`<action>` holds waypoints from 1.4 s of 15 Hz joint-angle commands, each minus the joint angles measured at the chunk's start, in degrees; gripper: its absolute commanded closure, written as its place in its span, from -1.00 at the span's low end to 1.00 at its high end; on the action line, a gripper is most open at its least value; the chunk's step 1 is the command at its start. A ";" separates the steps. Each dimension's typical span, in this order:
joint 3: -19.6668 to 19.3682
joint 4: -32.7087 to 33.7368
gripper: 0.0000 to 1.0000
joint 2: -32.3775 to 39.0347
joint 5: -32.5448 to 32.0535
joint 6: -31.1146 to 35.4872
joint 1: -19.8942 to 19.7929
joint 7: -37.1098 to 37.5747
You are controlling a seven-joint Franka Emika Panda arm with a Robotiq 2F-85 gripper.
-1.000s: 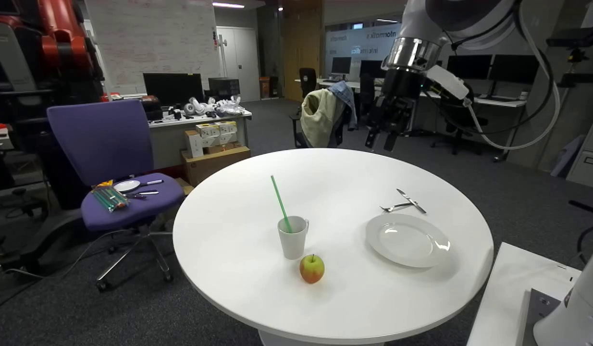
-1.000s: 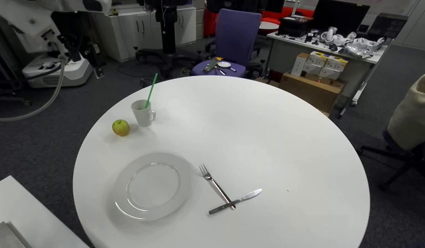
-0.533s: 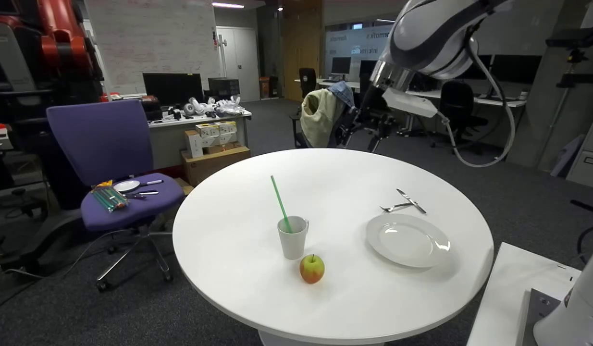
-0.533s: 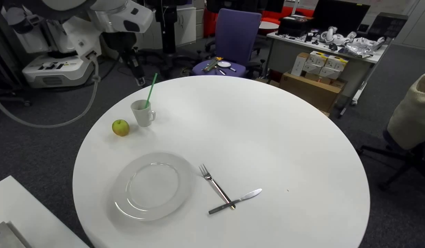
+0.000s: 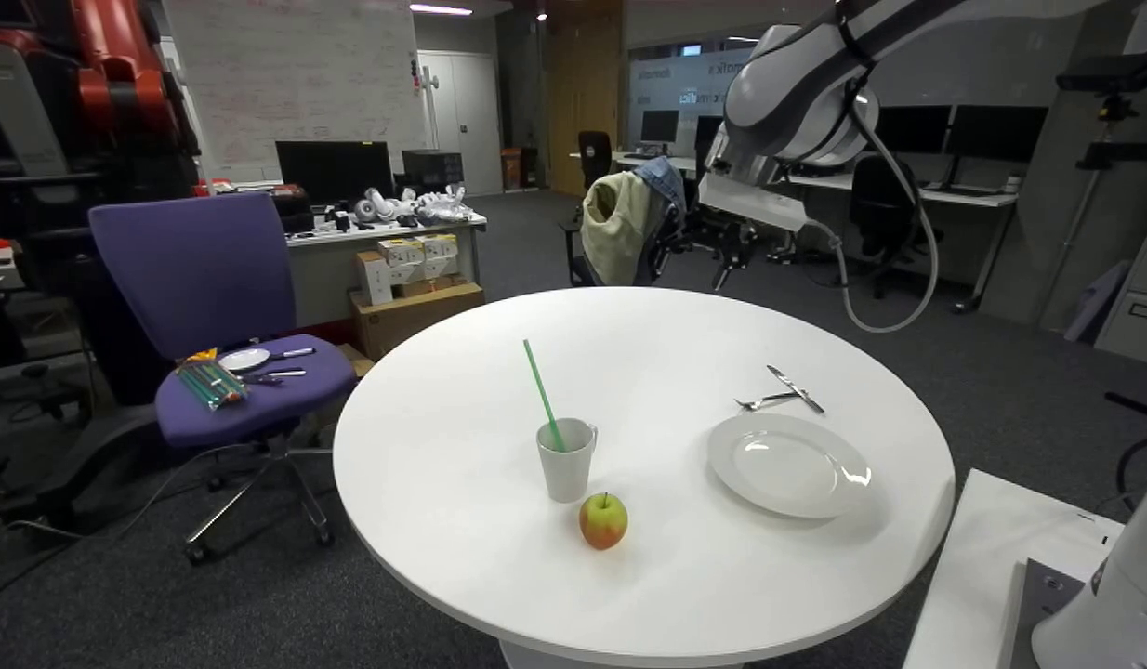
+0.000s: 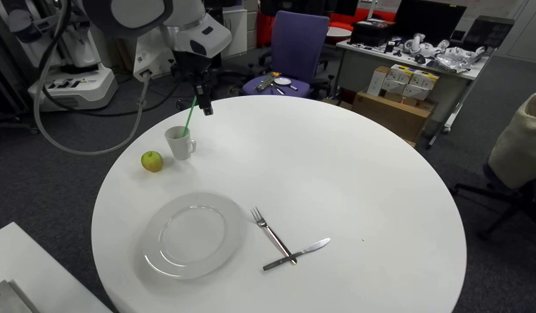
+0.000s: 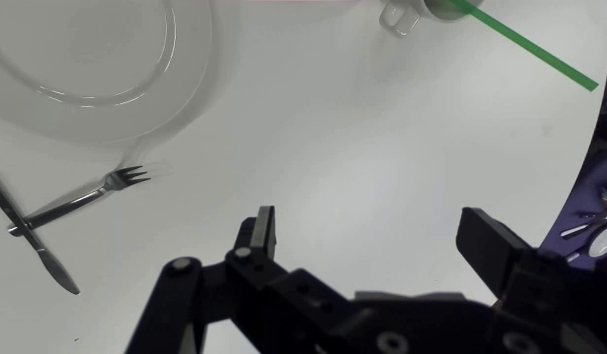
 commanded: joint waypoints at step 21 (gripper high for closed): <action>-0.65 -0.15 -1.00 1.96 -11.77 -20.15 0.60 -29.17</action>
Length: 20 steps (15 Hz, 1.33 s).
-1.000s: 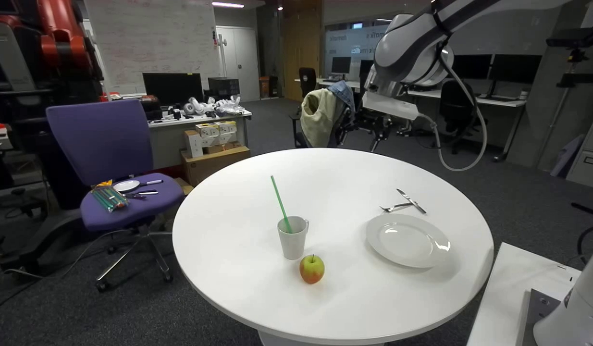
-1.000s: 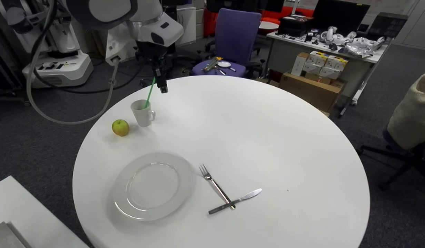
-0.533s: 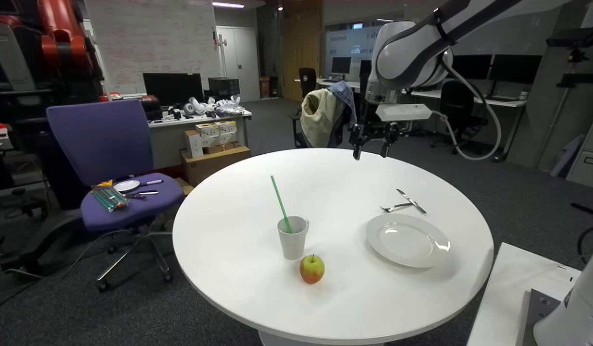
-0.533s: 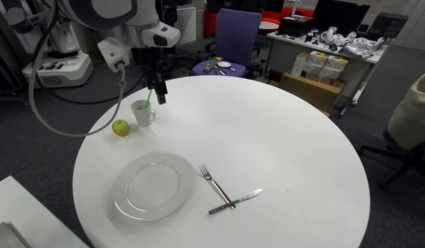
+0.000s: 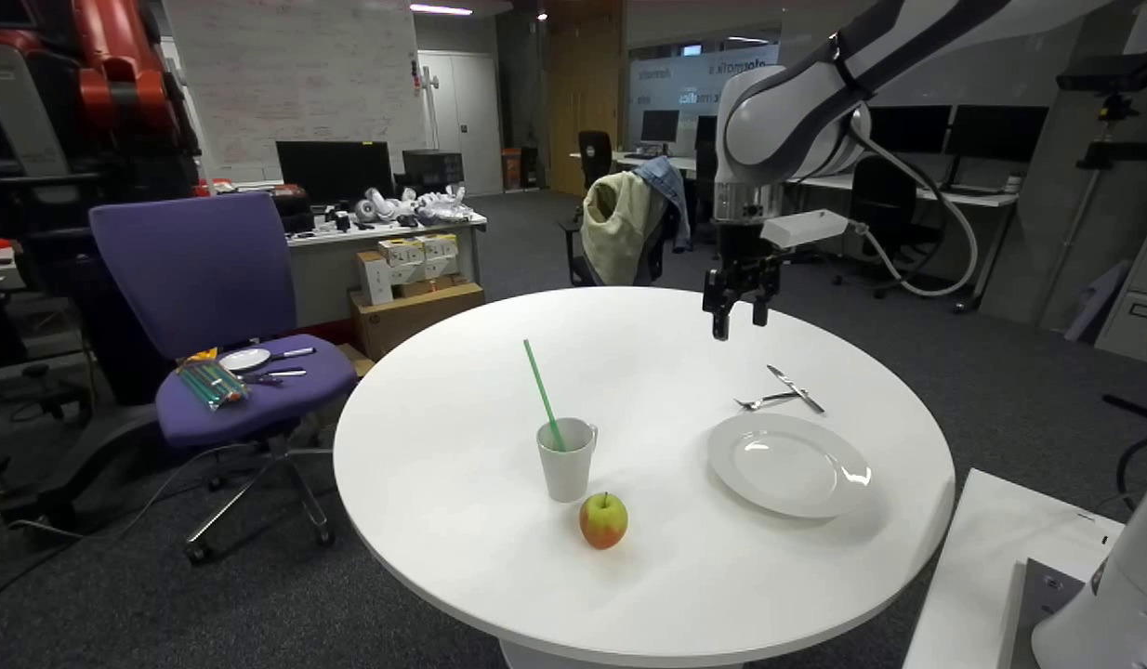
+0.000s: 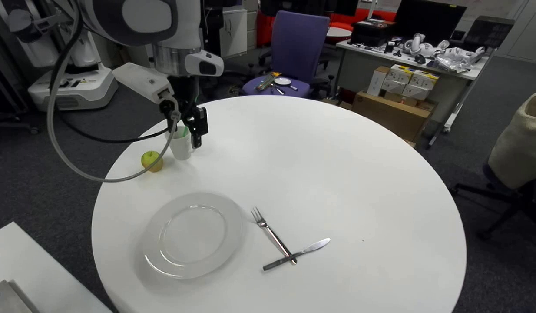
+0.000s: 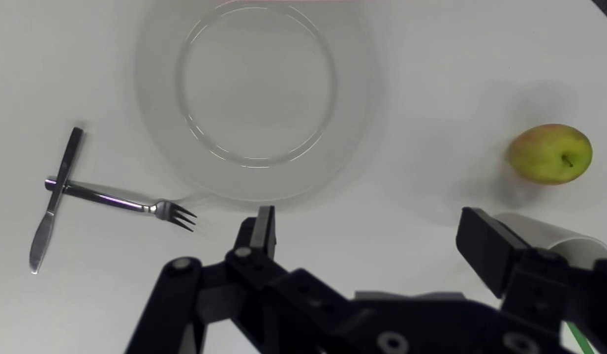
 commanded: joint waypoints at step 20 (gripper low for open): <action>-4.19 -0.69 -1.00 2.58 -7.96 -1.31 -0.32 -40.69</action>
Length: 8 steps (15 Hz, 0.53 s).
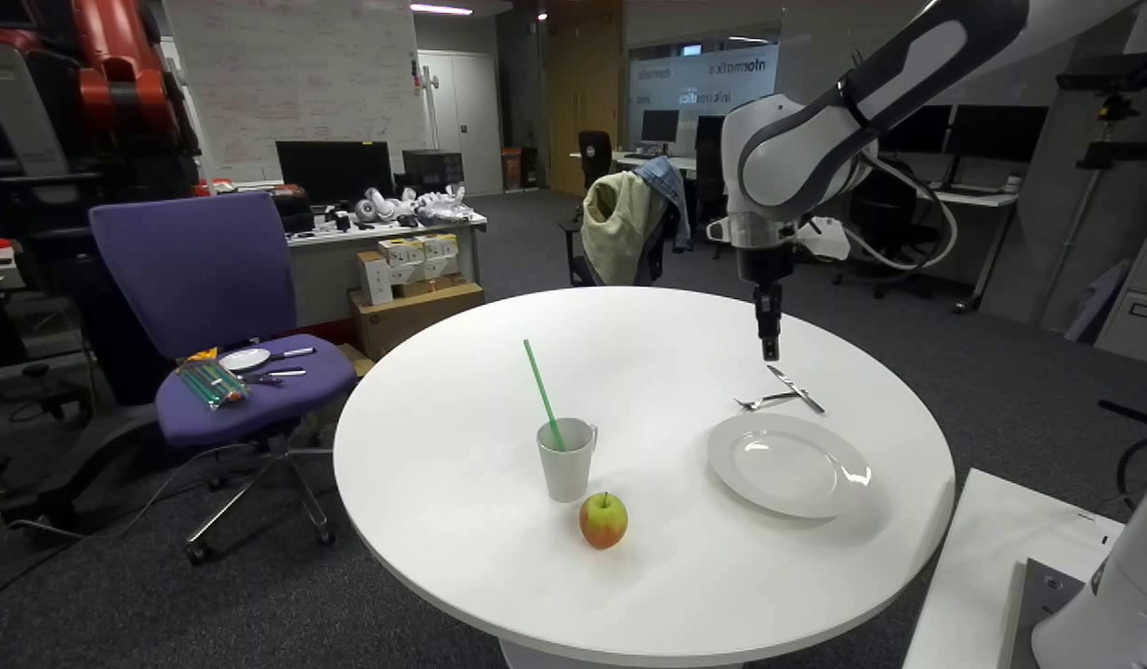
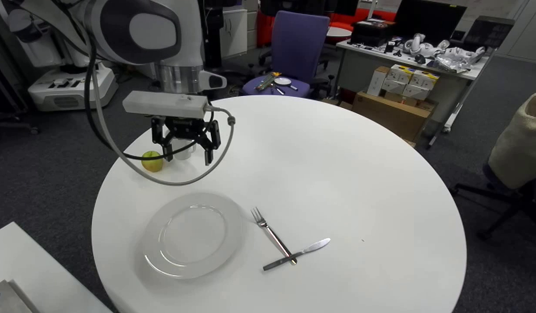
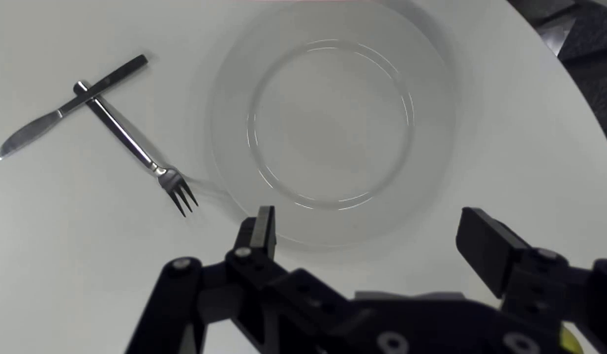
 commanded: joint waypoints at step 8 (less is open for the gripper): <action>-4.72 8.63 -1.00 6.85 4.64 2.19 -5.60 -14.19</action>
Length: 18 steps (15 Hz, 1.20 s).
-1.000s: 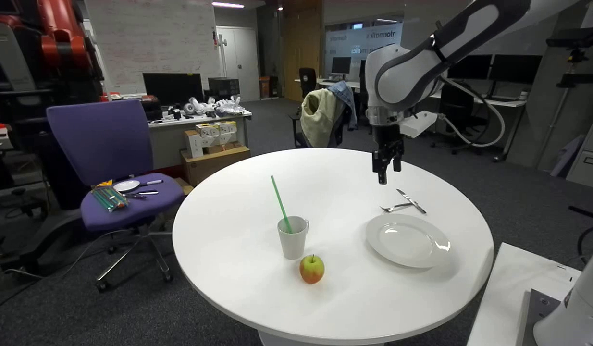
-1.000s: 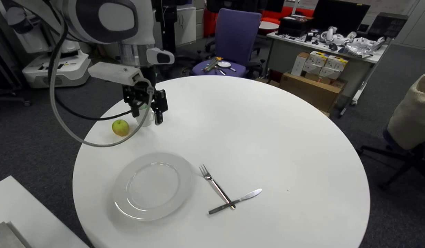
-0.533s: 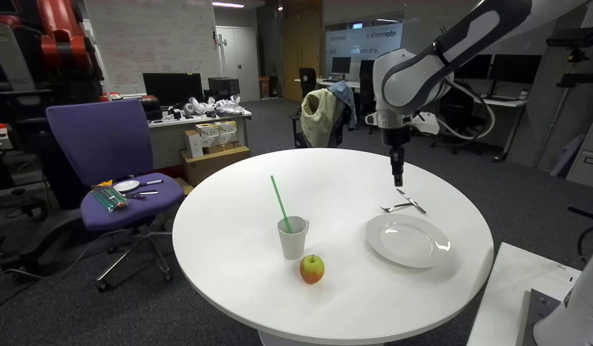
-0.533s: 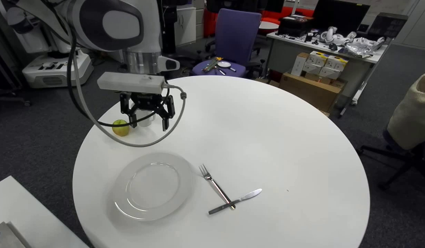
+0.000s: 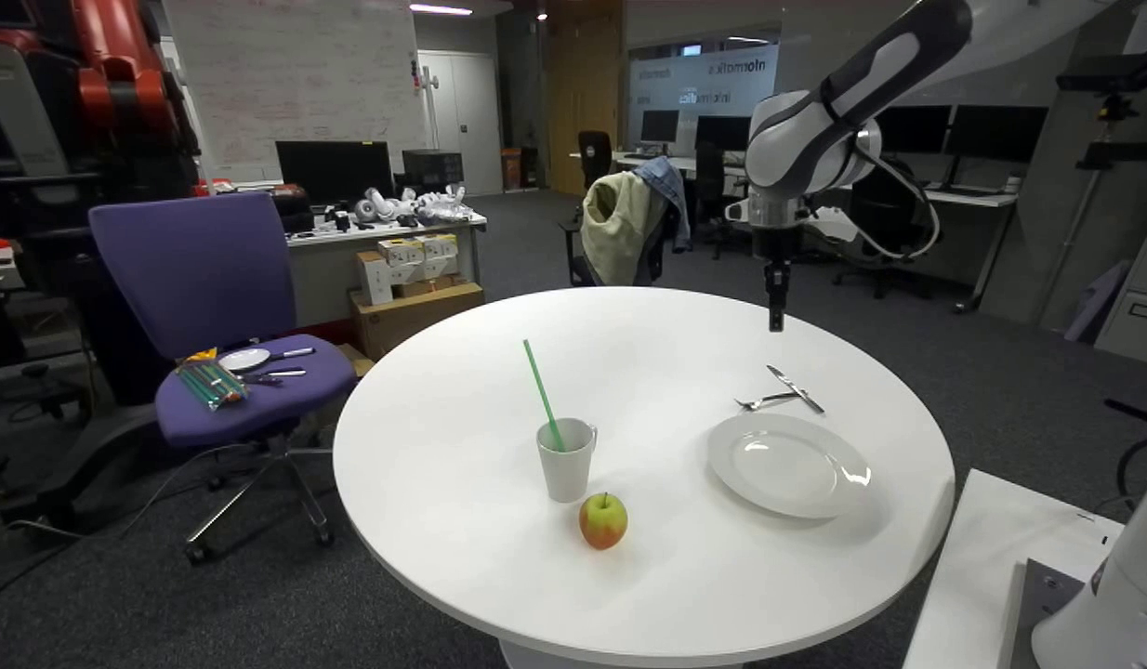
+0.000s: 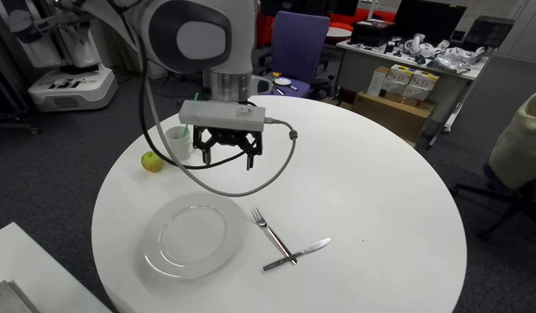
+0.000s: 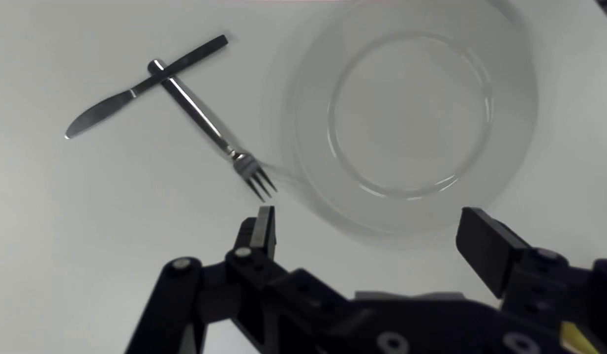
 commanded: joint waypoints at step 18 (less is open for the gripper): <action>1.72 -2.64 -1.00 3.15 -12.15 4.20 -0.55 -2.81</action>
